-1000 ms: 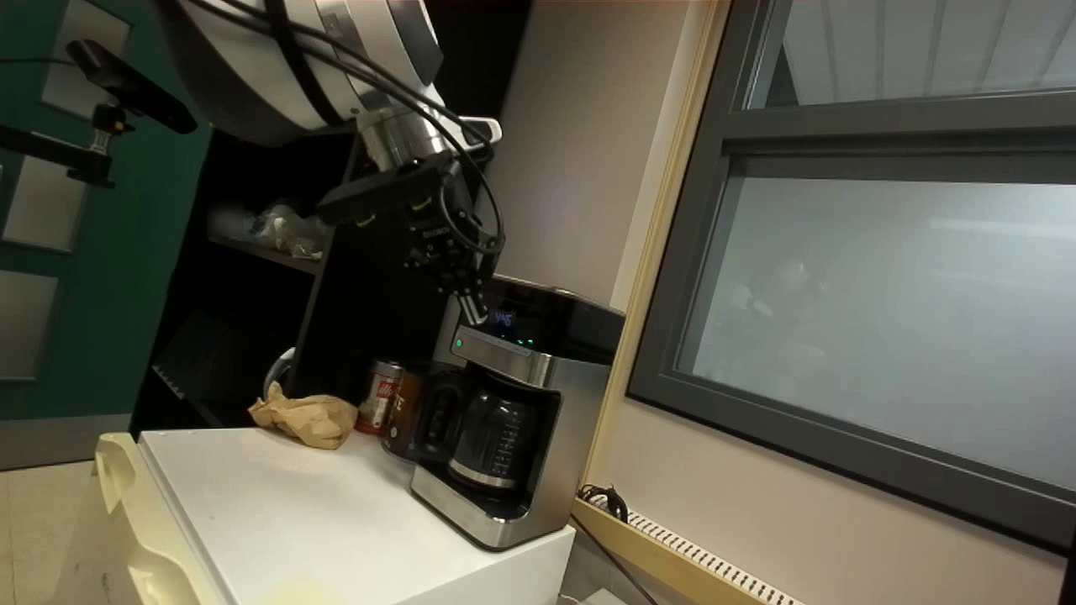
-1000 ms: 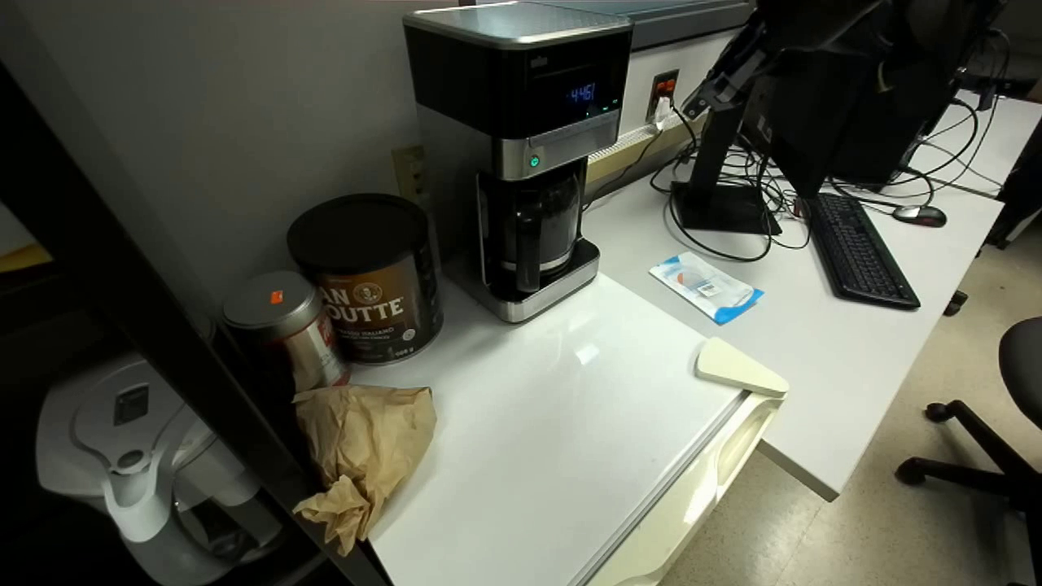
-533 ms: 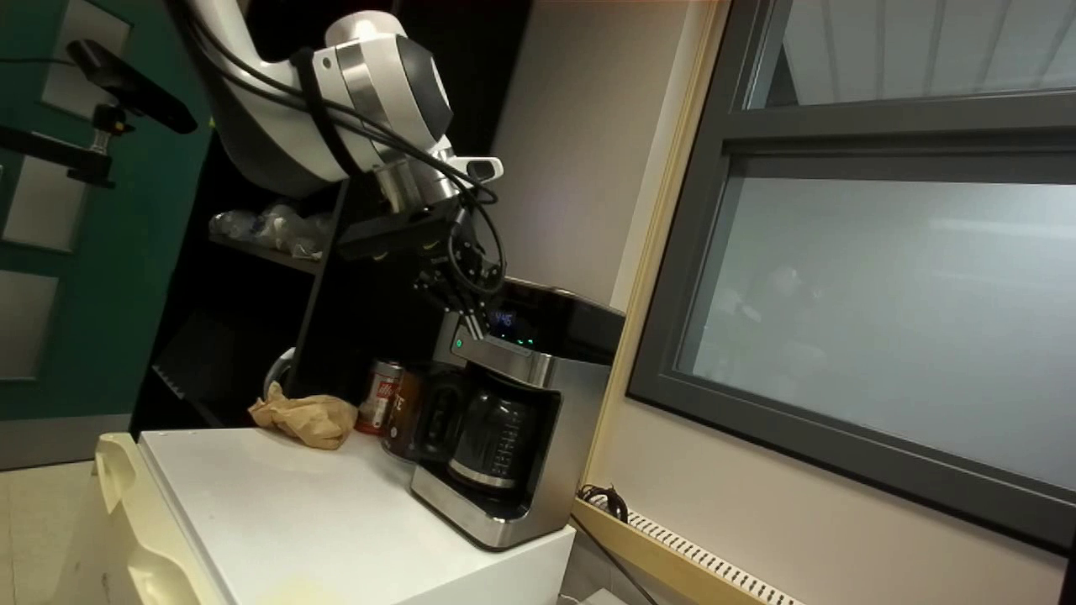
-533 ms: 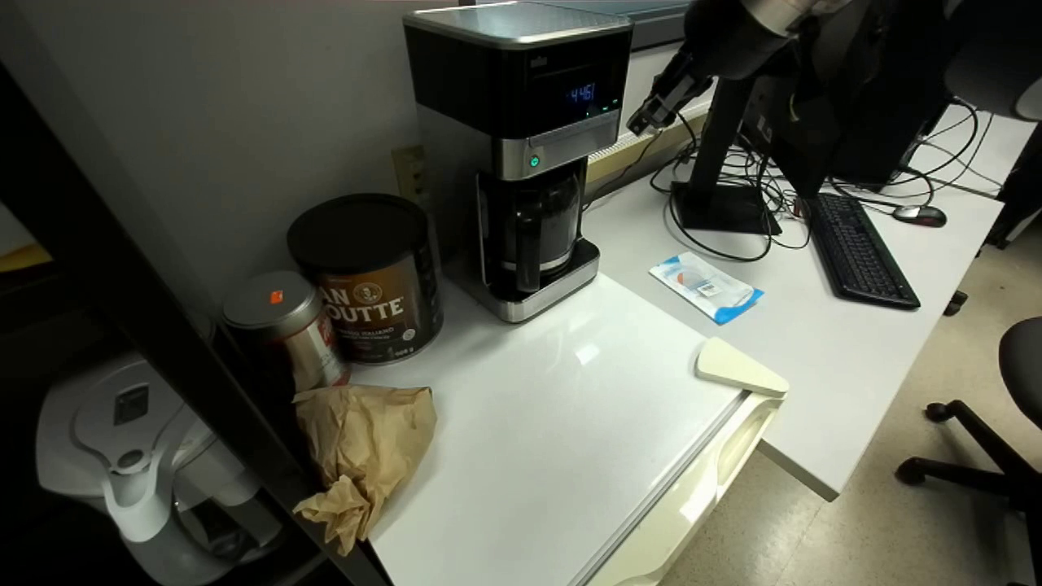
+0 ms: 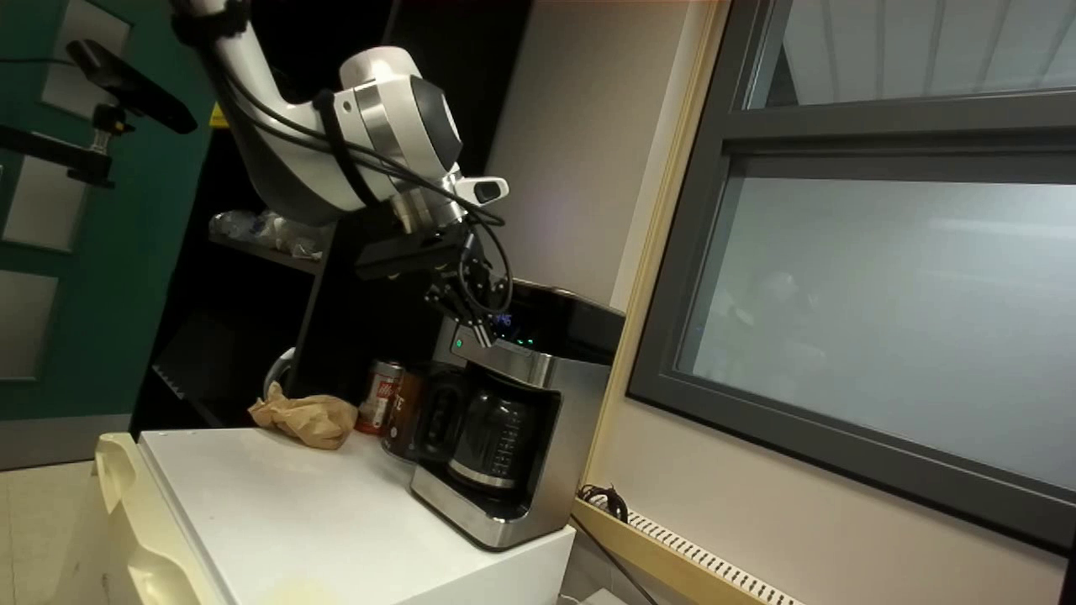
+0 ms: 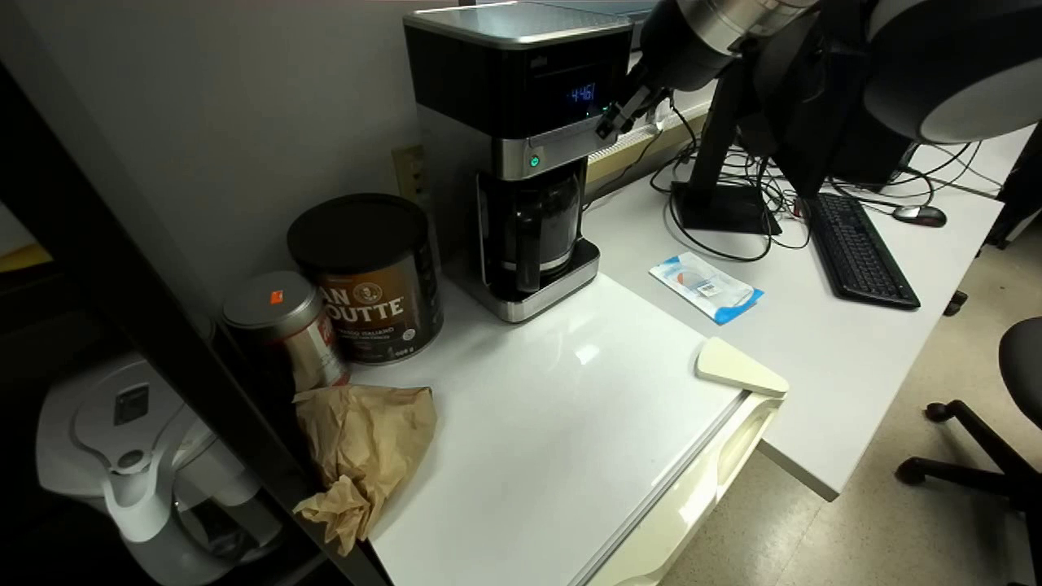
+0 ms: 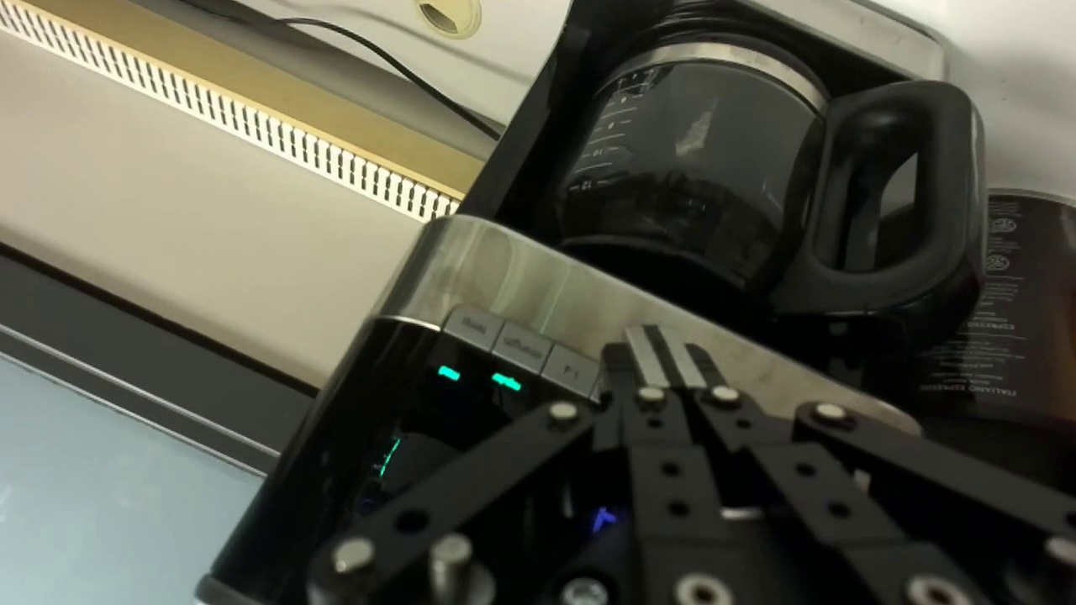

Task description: Press a button on the right side of the coffee machine

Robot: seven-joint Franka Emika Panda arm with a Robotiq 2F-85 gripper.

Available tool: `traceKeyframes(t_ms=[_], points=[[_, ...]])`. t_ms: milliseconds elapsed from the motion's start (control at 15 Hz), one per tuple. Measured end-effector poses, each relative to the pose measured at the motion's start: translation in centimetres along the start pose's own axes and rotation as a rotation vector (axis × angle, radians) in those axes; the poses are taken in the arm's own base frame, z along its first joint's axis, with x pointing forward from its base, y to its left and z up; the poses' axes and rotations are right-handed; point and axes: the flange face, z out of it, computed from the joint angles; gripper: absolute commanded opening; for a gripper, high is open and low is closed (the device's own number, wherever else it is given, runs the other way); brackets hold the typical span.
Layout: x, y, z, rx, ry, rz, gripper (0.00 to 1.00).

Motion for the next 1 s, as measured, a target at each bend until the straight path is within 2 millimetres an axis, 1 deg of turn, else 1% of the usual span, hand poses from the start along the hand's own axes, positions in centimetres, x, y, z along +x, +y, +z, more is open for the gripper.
traceKeyframes(t_ms=[333, 1000], points=[[0.6, -0.1, 1.2, -0.004, 0.014, 0.012, 0.00], [0.6, 0.1, 1.4, -0.007, 0.014, 0.020, 0.00]])
